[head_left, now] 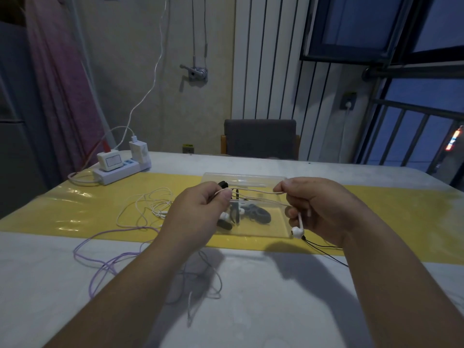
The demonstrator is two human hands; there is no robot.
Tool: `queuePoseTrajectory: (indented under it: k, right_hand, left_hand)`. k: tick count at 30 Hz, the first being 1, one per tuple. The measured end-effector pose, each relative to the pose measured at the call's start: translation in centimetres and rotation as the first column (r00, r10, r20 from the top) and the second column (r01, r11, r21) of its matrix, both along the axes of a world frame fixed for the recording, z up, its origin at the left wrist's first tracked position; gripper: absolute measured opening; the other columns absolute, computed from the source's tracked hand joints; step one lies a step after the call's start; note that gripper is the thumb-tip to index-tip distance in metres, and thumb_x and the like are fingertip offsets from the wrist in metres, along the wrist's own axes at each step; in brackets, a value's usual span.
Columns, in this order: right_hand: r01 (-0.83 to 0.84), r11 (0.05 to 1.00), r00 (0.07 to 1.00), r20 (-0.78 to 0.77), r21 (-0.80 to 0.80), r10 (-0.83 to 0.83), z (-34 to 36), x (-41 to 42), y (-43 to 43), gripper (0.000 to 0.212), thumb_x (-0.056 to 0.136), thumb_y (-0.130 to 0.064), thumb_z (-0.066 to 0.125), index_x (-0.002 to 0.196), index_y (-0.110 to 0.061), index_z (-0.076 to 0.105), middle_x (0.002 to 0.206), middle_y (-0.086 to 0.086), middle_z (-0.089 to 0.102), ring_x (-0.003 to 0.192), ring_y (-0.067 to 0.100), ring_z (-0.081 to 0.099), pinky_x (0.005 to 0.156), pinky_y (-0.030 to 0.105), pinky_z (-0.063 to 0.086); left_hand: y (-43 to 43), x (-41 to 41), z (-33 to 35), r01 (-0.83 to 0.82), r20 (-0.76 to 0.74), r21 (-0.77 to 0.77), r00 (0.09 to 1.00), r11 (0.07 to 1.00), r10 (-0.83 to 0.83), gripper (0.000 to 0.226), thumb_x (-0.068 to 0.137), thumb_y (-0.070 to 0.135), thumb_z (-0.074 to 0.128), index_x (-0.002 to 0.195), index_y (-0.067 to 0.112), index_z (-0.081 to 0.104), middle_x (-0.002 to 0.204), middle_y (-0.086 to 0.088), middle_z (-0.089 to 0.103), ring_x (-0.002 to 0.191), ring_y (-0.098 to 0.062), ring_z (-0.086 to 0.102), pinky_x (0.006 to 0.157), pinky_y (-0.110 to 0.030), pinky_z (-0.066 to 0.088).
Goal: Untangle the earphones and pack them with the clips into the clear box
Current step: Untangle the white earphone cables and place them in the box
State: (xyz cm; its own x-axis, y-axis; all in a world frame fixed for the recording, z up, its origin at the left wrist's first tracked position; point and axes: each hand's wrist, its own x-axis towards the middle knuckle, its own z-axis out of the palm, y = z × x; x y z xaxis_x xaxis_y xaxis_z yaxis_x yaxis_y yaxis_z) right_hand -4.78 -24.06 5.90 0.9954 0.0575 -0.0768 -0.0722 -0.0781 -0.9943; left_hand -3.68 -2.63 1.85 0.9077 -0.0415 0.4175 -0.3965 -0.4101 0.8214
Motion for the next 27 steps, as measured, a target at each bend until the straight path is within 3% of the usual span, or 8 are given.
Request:
queuePoseTrajectory:
  k: [3, 6, 9, 12, 17, 21, 24, 27]
  right_hand:
    - [-0.1, 0.964, 0.995, 0.004, -0.245, 0.104, 0.0, -0.4, -0.3, 0.011, 0.093, -0.012, 0.061, 0.091, -0.004, 0.068, 0.065, 0.008, 0.055, 0.055, 0.02, 0.052, 0.047, 0.03, 0.041]
    - [-0.264, 0.883, 0.963, -0.061, -0.388, 0.262, 0.2, -0.9, -0.2, 0.003, 0.091, -0.009, 0.063, 0.09, -0.007, 0.065, 0.075, 0.018, 0.067, 0.065, 0.032, 0.059, 0.053, 0.035, 0.039]
    - [-0.404, 0.854, 0.915, -0.153, -0.327, 0.374, 0.4, -1.1, 0.1, 0.02, 0.09, -0.005, 0.062, 0.11, -0.009, 0.06, 0.096, 0.016, 0.075, 0.09, 0.03, 0.071, 0.086, 0.042, 0.052]
    - [-0.473, 0.797, 0.88, -0.148, -0.375, 0.452, 0.2, -1.0, 0.5, 0.028, 0.091, -0.015, 0.063, 0.118, -0.019, 0.062, 0.097, 0.01, 0.076, 0.103, 0.022, 0.07, 0.105, 0.044, 0.043]
    - [-0.412, 0.824, 0.903, -0.057, -0.389, 0.425, -0.4, -0.6, 0.9, 0.019, 0.096, -0.019, 0.058, 0.087, -0.012, 0.073, 0.083, 0.012, 0.072, 0.082, 0.019, 0.069, 0.093, 0.044, 0.05]
    - [-0.29, 0.956, 0.957, 0.02, -0.031, 0.291, 0.0, -0.7, 0.4, 0.023, 0.096, -0.011, 0.051, 0.077, -0.002, 0.062, 0.065, 0.011, 0.054, 0.056, 0.021, 0.051, 0.064, 0.034, 0.056]
    - [-0.195, 0.968, 0.98, 0.06, 0.157, 0.188, 0.7, -0.7, -0.1, 0.026, 0.094, -0.018, 0.053, 0.069, -0.012, 0.049, 0.058, -0.002, 0.025, 0.053, 0.013, 0.016, 0.042, 0.022, 0.019]
    - [-0.085, 0.958, 0.994, 0.084, 0.275, 0.064, 1.3, -0.6, -0.6, 0.037, 0.09, -0.034, 0.058, 0.063, -0.02, 0.038, 0.059, -0.004, 0.018, 0.052, 0.012, 0.009, 0.042, 0.023, 0.012]
  left_hand:
    - [0.0, 0.1, 0.0, 0.011, 0.037, 0.026, 0.999, 1.0, -0.012, 0.03, 0.096, 0.028, 0.055, 0.069, 0.016, 0.062, 0.073, -0.003, 0.061, 0.067, -0.014, 0.054, 0.065, -0.033, 0.04]
    - [-0.1, -0.1, 0.2, 0.016, 0.094, 0.092, 0.995, 0.996, -0.025, 0.03, 0.096, 0.026, 0.055, 0.068, 0.018, 0.059, 0.073, 0.005, 0.057, 0.068, -0.005, 0.053, 0.061, -0.018, 0.038]
    - [-0.3, -0.4, 0.1, 0.127, 0.015, 0.048, 0.992, 0.991, -0.127, 0.03, 0.094, 0.034, 0.054, 0.073, 0.013, 0.059, 0.06, 0.001, 0.061, 0.064, -0.019, 0.063, 0.059, -0.032, 0.046]
    - [-0.6, -0.6, -0.1, 0.136, -0.003, 0.12, 0.991, 0.983, -0.136, 0.025, 0.095, 0.034, 0.055, 0.075, 0.02, 0.06, 0.058, 0.002, 0.06, 0.059, -0.019, 0.06, 0.054, -0.036, 0.045]
    - [-0.5, -0.4, 0.0, 0.138, -0.018, 0.128, 0.99, 0.982, -0.136, 0.026, 0.093, 0.034, 0.058, 0.073, 0.018, 0.061, 0.069, -0.014, 0.064, 0.052, -0.017, 0.051, 0.053, -0.035, 0.042]
    - [-0.5, -0.7, 0.5, 0.254, -0.149, 0.038, 0.958, 0.966, -0.246, 0.048, 0.087, 0.05, 0.058, 0.07, 0.005, 0.059, 0.05, -0.006, 0.053, 0.046, -0.014, 0.049, 0.051, -0.022, 0.04]
    - [0.0, -0.6, 0.5, 0.33, -0.216, -0.007, 0.921, 0.944, -0.324, 0.046, 0.081, 0.059, 0.065, 0.064, 0.016, 0.064, 0.048, -0.001, 0.051, 0.047, -0.015, 0.049, 0.056, -0.025, 0.043]
    - [0.2, -0.5, 0.4, 0.35, -0.266, -0.049, 0.898, 0.935, -0.35, 0.046, 0.076, 0.057, 0.071, 0.069, 0.012, 0.061, 0.047, 0.002, 0.045, 0.045, -0.016, 0.044, 0.051, -0.029, 0.044]
